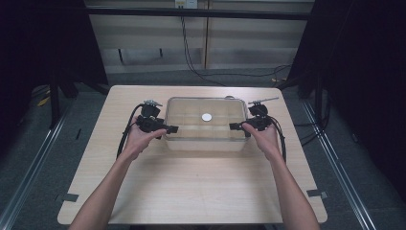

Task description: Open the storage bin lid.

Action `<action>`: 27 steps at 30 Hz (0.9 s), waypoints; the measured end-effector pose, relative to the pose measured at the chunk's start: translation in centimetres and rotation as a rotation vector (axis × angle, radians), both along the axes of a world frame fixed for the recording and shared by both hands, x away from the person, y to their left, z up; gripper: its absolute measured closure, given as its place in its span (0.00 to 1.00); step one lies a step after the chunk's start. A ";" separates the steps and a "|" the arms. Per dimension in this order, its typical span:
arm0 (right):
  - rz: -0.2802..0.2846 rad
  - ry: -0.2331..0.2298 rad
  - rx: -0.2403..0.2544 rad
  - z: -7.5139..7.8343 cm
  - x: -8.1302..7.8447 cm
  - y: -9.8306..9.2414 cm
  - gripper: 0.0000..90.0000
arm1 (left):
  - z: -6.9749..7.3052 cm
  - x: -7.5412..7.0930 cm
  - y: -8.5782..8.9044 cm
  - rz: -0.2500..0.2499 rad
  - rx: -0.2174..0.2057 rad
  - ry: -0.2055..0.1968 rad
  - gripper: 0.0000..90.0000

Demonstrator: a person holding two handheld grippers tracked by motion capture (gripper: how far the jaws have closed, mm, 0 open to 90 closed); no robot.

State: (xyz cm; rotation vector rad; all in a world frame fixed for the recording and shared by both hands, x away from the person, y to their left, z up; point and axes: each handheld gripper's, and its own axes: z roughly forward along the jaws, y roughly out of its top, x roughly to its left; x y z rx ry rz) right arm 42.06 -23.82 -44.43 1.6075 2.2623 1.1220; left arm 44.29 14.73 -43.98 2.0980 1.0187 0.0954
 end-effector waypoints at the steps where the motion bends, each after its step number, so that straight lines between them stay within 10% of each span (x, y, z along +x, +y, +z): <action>1: -0.001 0.000 0.002 0.0 0.0 0.0 0.12 | -0.1 0.1 0.0 0.001 -0.007 0.005 0.22; 27: -0.039 -0.046 0.039 -0.4 -0.4 -0.1 0.16 | -0.8 0.7 0.7 0.008 -0.088 0.031 0.31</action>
